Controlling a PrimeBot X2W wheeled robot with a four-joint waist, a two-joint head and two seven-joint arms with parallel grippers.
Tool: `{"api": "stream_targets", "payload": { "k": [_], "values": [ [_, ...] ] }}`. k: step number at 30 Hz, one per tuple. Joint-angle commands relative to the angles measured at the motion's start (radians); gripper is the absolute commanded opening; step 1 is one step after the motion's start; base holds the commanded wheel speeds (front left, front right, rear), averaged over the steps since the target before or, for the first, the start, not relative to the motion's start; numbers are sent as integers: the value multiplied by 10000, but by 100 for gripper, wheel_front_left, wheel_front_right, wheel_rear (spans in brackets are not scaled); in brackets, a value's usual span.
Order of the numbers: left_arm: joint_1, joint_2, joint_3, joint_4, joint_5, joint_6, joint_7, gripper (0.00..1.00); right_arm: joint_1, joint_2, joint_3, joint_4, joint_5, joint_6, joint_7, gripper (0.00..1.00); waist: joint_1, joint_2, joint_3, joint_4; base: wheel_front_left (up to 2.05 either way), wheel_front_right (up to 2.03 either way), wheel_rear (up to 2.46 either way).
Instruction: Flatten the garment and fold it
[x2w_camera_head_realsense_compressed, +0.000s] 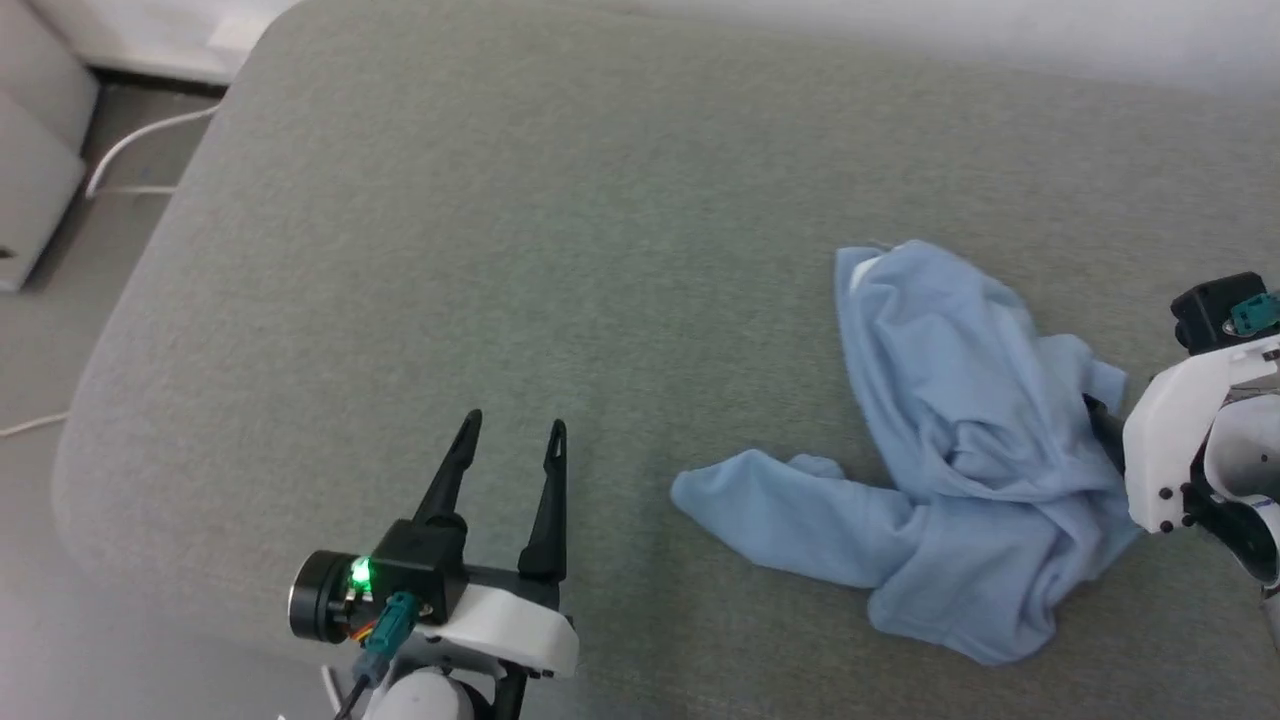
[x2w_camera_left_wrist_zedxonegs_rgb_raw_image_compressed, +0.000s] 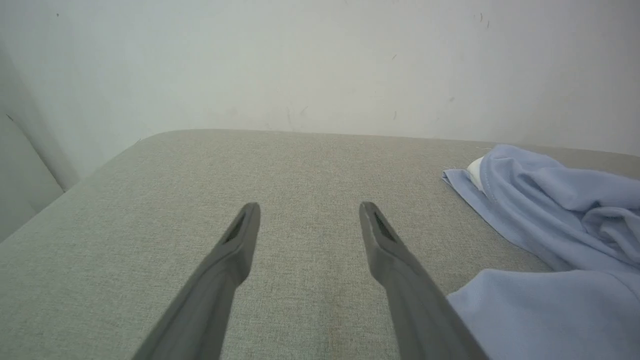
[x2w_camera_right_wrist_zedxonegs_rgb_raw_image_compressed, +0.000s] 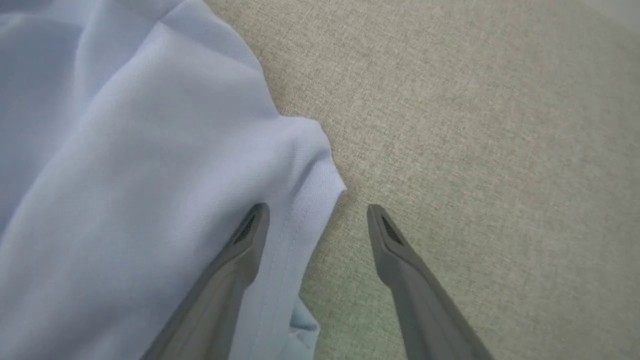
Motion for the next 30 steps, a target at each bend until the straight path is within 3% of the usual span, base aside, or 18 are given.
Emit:
{"api": "stream_targets", "payload": {
  "k": [1,8,9,10,11,20,26,30],
  "values": [
    [-109,-89,69,43,120,-93,-47,100,-141,-60,88,184,51,-21,-24,100,-2,0,517,649,0,0,0],
    [-33,-382,354,123,371,-325,-47,100,-217,-46,606,1210,-188,-21,-349,100,-2,0,539,776,0,0,0],
    [-29,-407,390,141,410,-353,-47,100,-210,-35,682,1318,-258,-21,-428,70,-2,0,508,736,0,0,0],
    [-24,-427,425,159,449,-383,-47,100,-229,-42,748,1388,-367,-21,-586,20,-2,0,476,679,0,0,0],
    [-22,-445,465,174,481,-411,-47,100,-264,-43,778,1436,-482,-21,-796,0,-2,0,429,607,0,0,0],
    [202,-396,918,314,698,-682,-47,100,-483,100,166,669,-946,-21,-2298,0,-2,0,-427,-717,0,0,0],
    [383,-343,1136,335,772,-809,-47,100,140,42,-971,-930,-1045,-21,-2179,0,-2,0,-797,-1647,0,0,0],
    [425,-356,1235,285,854,-873,-47,100,1086,78,-2279,-2260,-1359,-21,-1689,0,-2,0,-898,-2260,0,0,0]
  ]
}}
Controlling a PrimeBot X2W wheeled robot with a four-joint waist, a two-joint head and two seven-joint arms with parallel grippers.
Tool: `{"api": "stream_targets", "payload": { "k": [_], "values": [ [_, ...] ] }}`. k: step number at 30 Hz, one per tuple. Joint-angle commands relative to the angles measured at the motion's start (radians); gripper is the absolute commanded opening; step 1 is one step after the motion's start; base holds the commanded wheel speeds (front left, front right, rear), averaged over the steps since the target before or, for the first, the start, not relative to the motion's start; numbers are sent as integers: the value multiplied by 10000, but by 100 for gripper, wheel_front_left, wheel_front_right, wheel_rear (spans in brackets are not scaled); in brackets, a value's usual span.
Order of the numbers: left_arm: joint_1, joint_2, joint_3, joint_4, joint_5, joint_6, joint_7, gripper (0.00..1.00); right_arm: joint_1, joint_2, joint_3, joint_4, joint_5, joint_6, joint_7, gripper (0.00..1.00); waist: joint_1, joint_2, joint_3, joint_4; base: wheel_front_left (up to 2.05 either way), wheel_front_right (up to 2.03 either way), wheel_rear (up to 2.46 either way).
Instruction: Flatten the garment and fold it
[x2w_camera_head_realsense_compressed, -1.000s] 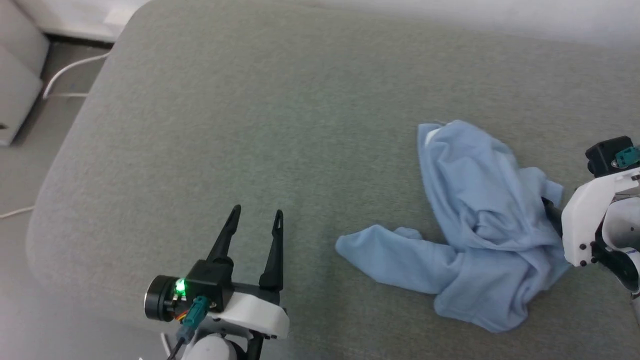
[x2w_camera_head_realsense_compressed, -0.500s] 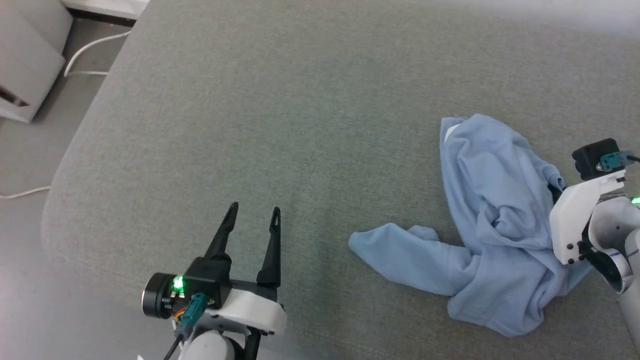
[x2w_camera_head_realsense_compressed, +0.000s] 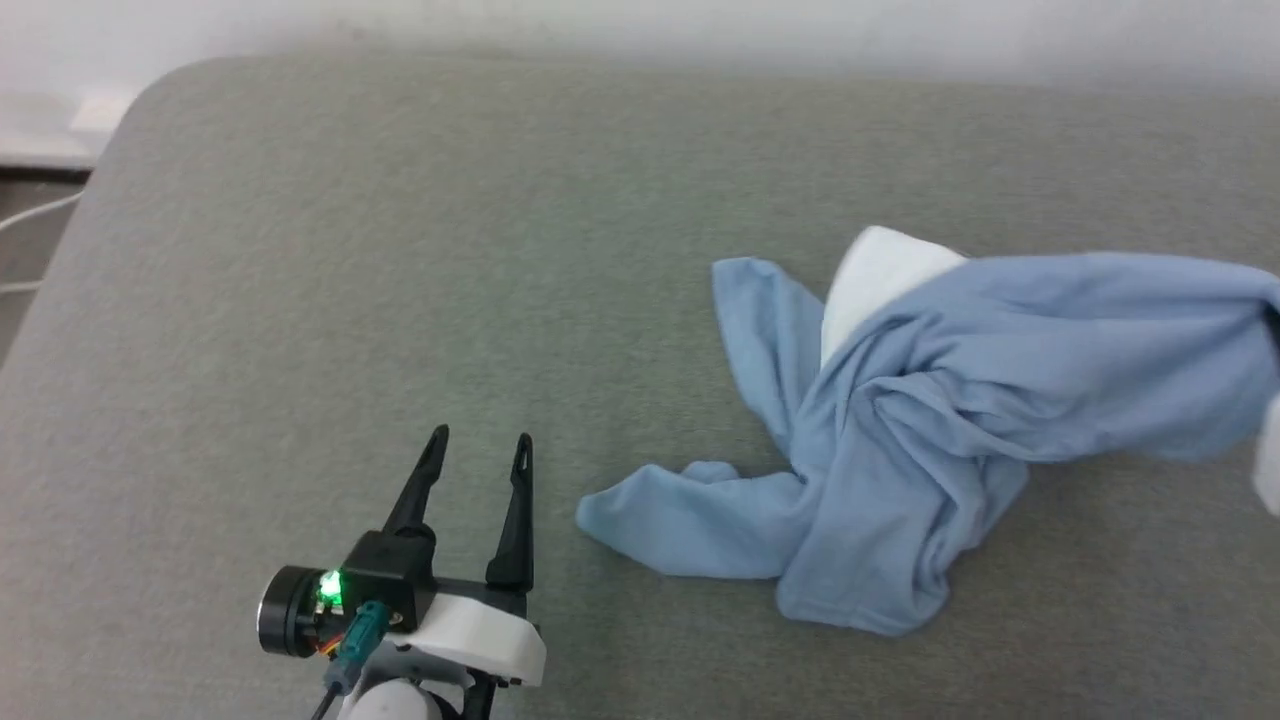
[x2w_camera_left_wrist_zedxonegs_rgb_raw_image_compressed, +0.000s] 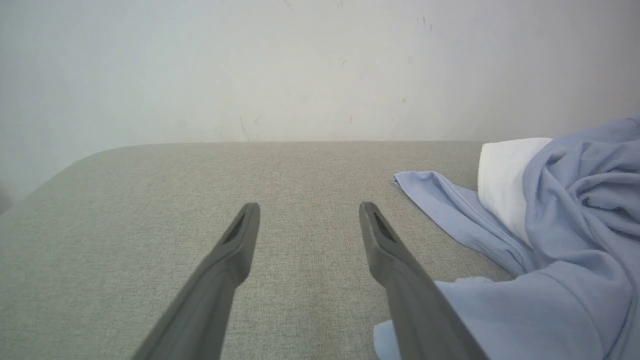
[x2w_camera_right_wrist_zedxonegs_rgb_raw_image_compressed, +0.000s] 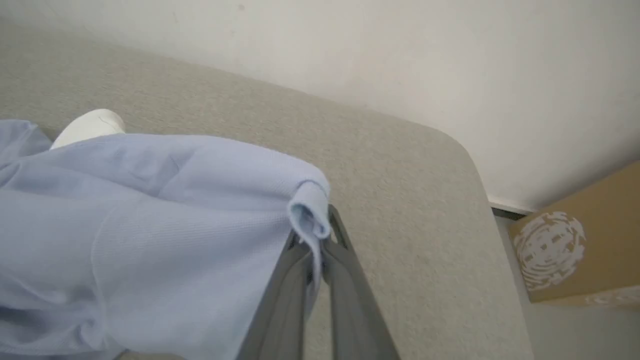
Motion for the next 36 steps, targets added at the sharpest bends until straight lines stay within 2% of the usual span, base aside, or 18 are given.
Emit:
{"api": "stream_targets", "payload": {
  "k": [1,5,10,11,12,17,21,24,27,30,32,36],
  "values": [
    [56,40,56,-53,155,-46,-49,100,415,52,-447,-314,-151,-21,171,0,0,0,-491,-1028,0,0,0],
    [-7,23,103,-92,230,-129,-49,100,1384,340,-1707,-747,-520,-21,568,0,0,0,-430,-1419,0,0,0],
    [-153,-30,51,5,331,-243,-49,100,2355,1017,-2294,-45,-613,-21,757,0,0,0,-391,-1589,0,0,0],
    [-187,-37,38,28,349,-271,-49,100,2436,1150,-2293,103,-618,-21,709,38,0,0,-382,-1609,0,0,0],
    [-221,-38,19,58,370,-307,-49,100,2497,1263,-2295,261,-658,-21,579,100,0,0,-372,-1629,0,0,0],
    [-402,-17,-86,193,425,-528,-49,100,2334,1818,-2094,609,-768,-21,-379,100,0,0,-358,-1838,0,0,0],
    [-728,102,-192,423,369,-859,-31,100,2180,2239,-1734,217,-776,-21,-1373,100,0,0,-302,-2181,0,0,0],
    [-1348,246,-288,610,216,-1271,423,100,2141,2628,-1483,-272,-763,-21,-2025,100,0,0,-156,-2525,0,0,0],
    [-2283,671,-542,1035,239,-1668,1975,100,2177,2956,-1199,-710,-786,-21,-2485,100,0,0,50,-2899,0,0,0],
    [-3583,1010,-698,1360,-295,-1974,3556,100,2185,3174,-932,-1054,-739,-21,-2792,100,0,0,358,-3316,0,0,0],
    [-4528,1530,-1180,1628,-399,-2071,4659,100,2171,3294,-853,-1238,-755,-21,-2983,100,0,0,582,-3590,0,0,0],
    [-6301,2561,-2594,2218,-1404,-2101,6433,100,2134,3500,-691,-1379,-756,-21,-3269,100,0,0,1018,-4126,0,0,0]
  ]
}}
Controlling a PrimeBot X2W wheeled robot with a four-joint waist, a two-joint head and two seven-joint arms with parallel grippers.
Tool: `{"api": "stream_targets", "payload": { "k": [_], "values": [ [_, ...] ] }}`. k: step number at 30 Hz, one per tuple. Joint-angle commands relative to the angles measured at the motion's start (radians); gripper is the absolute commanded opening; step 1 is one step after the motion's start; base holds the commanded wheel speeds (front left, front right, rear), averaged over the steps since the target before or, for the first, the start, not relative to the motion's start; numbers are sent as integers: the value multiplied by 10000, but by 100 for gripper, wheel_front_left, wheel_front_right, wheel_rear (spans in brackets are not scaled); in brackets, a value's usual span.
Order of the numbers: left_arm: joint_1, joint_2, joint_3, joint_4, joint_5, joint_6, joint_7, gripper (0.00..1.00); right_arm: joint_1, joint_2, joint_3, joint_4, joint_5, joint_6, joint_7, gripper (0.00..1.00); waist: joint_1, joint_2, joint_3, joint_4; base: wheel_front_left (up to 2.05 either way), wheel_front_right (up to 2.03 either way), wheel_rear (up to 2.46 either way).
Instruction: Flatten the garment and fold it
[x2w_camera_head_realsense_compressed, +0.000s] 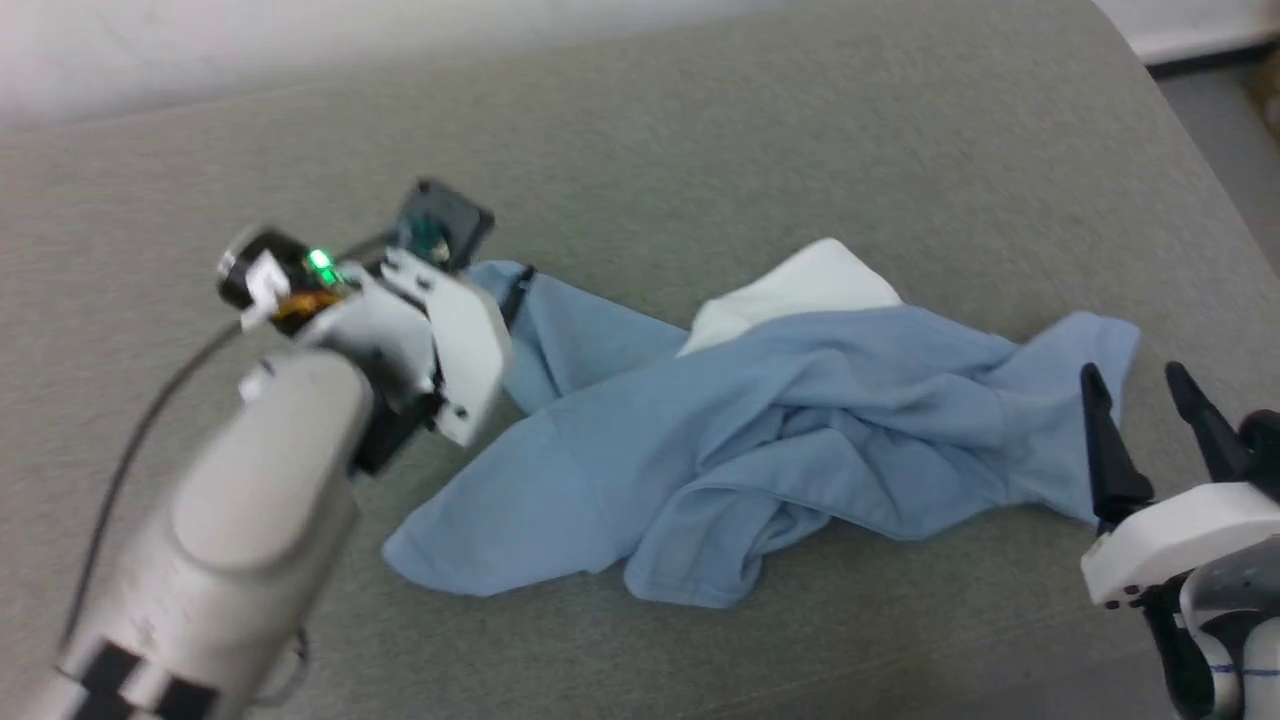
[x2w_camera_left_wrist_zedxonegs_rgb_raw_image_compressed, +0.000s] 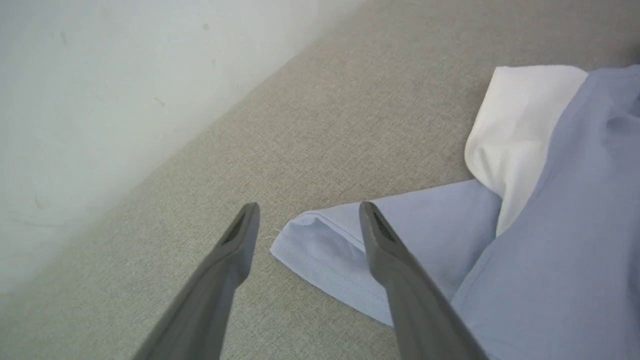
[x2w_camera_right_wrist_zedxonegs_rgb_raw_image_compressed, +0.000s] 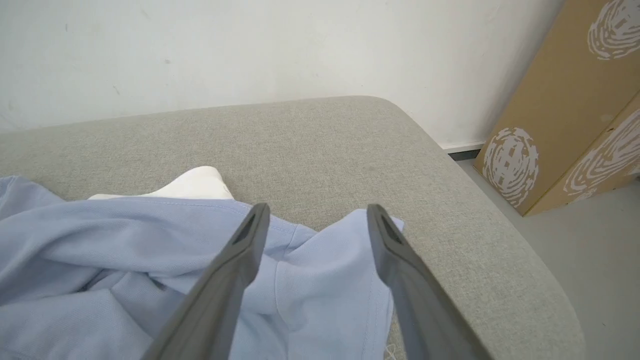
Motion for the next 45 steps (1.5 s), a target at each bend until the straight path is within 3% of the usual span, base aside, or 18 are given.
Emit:
{"api": "stream_targets", "payload": {
  "k": [1,7,11,20,21,22,23,29,38,39,41,45],
  "values": [
    [-710,514,-591,329,-468,-66,596,100,-101,95,145,-33,-37,-19,-140,100,-1,0,742,-808,0,0,0],
    [-2379,1833,-2333,1475,-1656,-69,2440,100,-220,243,341,254,-160,-19,-526,100,-1,0,1276,-1445,0,0,0],
    [-2975,2351,-3300,1867,-2317,-69,2716,100,-307,285,713,566,-87,-19,-741,100,-1,0,1531,-1728,0,0,0],
    [-3652,3350,-5798,1910,-4139,-70,3302,100,-638,339,508,1162,-22,-19,-1127,100,-1,0,1775,-1885,0,0,0],
    [-3709,3465,-6039,1864,-4353,-70,3350,36,-666,342,483,1206,-26,-19,-1154,100,-1,0,1770,-1870,0,0,0],
    [-3771,3553,-6224,1808,-4552,-70,3313,0,-690,344,462,1238,-30,-19,-1188,100,-1,0,1756,-1846,0,0,0],
    [-3837,3616,-6326,1779,-4750,-70,3168,0,-708,346,440,1263,-29,-19,-1219,100,-1,0,1732,-1810,0,0,0],
    [-4339,3542,-5948,2388,-4587,19,636,0,-704,349,268,1302,-100,-19,-1287,100,-1,0,1368,-1403,0,0,0],
    [-4767,3308,-4440,3191,-3865,1668,-4909,0,-407,351,-11,935,-443,-19,-970,100,-1,0,399,-336,0,0,0],
    [-4767,3308,-4440,3191,-3865,1668,-4909,0,-407,351,-11,935,-443,-19,-970,100,-1,0,399,-336,0,0,0],
    [-4669,3366,-4145,3178,-3851,1999,-5708,0,-306,351,-32,839,-483,-19,-875,100,-1,0,223,-78,0,0,0],
    [-4086,3684,-3506,2976,-4006,2601,-6170,0,-120,351,-5,645,-521,-19,-687,100,-1,0,6,393,0,0,0]
  ]
}}
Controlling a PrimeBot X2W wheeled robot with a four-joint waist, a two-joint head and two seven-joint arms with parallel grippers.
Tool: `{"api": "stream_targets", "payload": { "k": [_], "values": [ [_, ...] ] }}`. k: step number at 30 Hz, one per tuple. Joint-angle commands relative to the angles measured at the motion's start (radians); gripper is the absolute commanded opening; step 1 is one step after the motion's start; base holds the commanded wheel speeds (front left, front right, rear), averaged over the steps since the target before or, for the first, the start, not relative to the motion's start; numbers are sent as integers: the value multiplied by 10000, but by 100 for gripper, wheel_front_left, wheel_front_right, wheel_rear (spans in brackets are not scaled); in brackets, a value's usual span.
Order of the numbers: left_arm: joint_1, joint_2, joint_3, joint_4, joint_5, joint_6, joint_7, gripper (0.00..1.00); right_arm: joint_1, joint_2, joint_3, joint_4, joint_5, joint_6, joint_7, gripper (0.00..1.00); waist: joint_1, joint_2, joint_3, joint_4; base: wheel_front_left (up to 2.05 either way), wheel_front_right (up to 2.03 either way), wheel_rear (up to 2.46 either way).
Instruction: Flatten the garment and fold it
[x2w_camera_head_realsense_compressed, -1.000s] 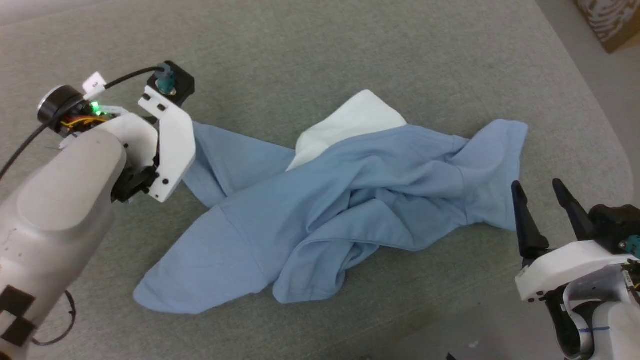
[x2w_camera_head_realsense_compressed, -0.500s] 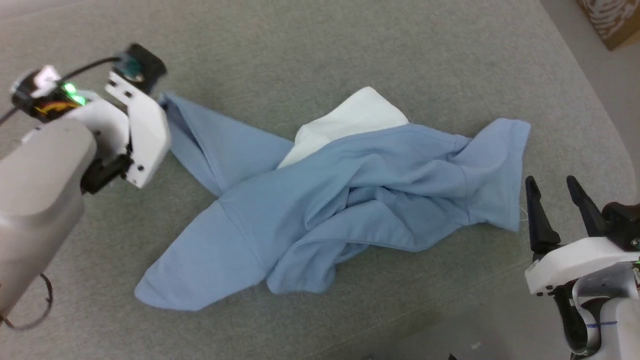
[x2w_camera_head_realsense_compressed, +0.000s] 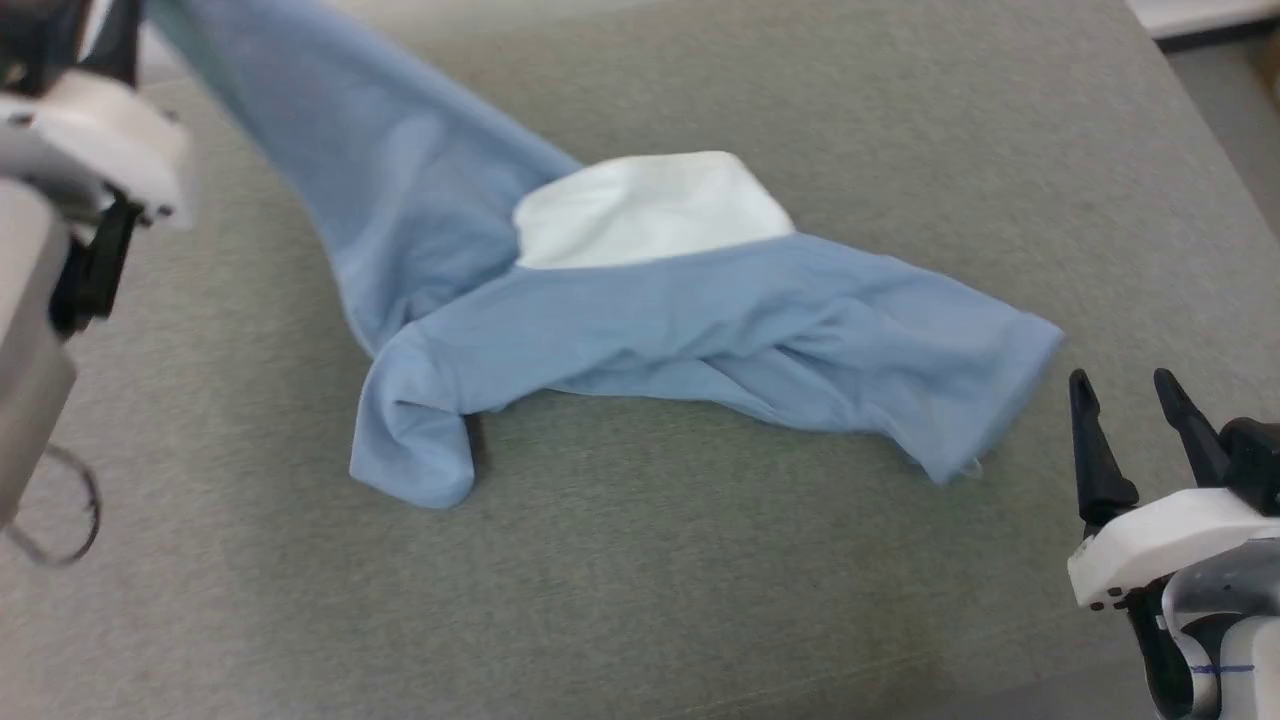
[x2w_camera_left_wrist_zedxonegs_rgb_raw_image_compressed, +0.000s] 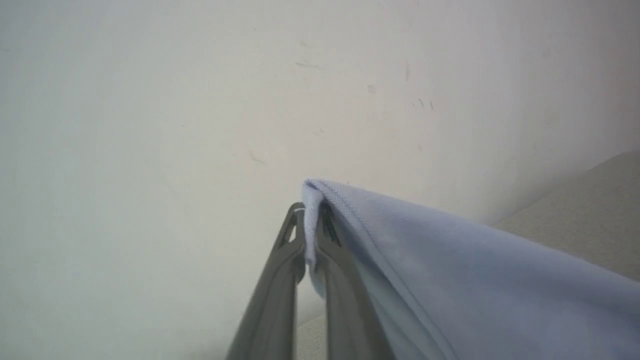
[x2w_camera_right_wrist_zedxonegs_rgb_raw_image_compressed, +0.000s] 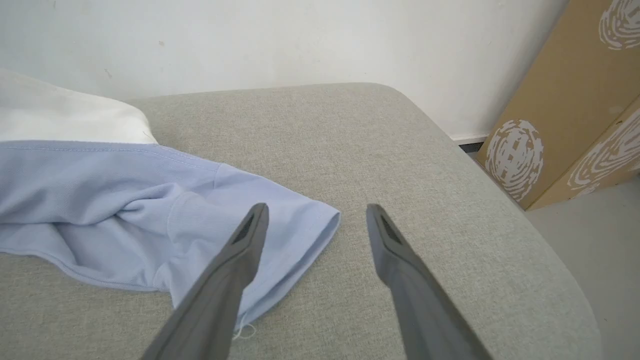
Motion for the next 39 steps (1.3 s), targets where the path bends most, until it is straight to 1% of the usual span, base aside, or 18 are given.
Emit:
{"api": "stream_targets", "payload": {
  "k": [1,4,6,7,8,9,13,17,20,22,24,25,27,30,33,36,39],
  "values": [
    [466,216,206,-77,-88,252,-82,0,97,38,30,-116,-86,-21,52,100,1,0,-481,660,0,0,0],
    [1514,519,693,-273,-495,616,-118,0,168,35,69,-239,-97,-21,154,100,1,0,-514,885,0,0,0],
    [2345,613,918,-286,-904,798,-117,0,221,35,83,-303,-99,-21,214,100,1,0,-518,1035,0,0,0],
    [2770,623,946,-205,-1151,856,27,10,256,31,94,-324,-95,-21,250,100,1,0,-516,1113,0,0,0],
    [3154,620,943,-105,-1375,928,258,64,287,17,117,-339,-96,-21,286,100,1,0,-510,1182,0,0,0],
    [3483,622,904,-29,-1521,943,410,100,310,-1,153,-349,-96,-21,320,100,1,0,-498,1241,0,0,0],
    [4091,460,1055,34,-1827,1200,279,100,335,-55,248,-374,-76,-21,390,100,1,0,-505,1449,0,0,0],
    [4276,161,1352,-391,-1715,1429,-42,100,416,-110,232,-415,-86,-21,456,100,1,0,-666,1706,0,0,0],
    [4552,-85,1683,-1156,-1502,1583,-117,100,507,-133,218,-453,-99,-21,524,100,1,0,-844,1863,0,0,0],
    [4878,-251,1987,-1926,-1312,1663,-124,100,573,-134,225,-487,-105,-21,565,100,1,0,-941,1929,0,0,0],
    [5405,-402,2018,-2671,-1213,1725,-127,100,634,-130,273,-523,-108,-21,611,100,1,0,-1019,1945,0,0,0],
    [5668,-451,1929,-2990,-1278,1681,-99,100,666,-127,294,-541,-105,-21,632,100,1,0,-1051,1951,0,0,0],
    [6125,-578,1643,-3631,-1523,1594,367,100,731,-122,328,-572,-89,-21,669,100,1,0,-1089,1958,0,0,0],
    [6554,-644,963,-4531,-1877,1425,1749,100,812,-116,379,-594,-63,-21,715,100,1,0,-1053,1931,0,0,0],
    [6661,-705,487,-5142,-2092,1413,2817,100,822,-108,484,-604,-30,-21,727,100,1,0,-916,1842,0,0,0],
    [6576,-790,126,-5261,-1975,1558,3406,100,787,-96,583,-577,19,-21,714,100,1,0,-741,1729,0,0,0],
    [6457,-1052,-84,-5019,-1973,1647,3753,100,739,-90,657,-513,55,-21,666,100,1,0,-568,1611,0,0,0]
  ]
}}
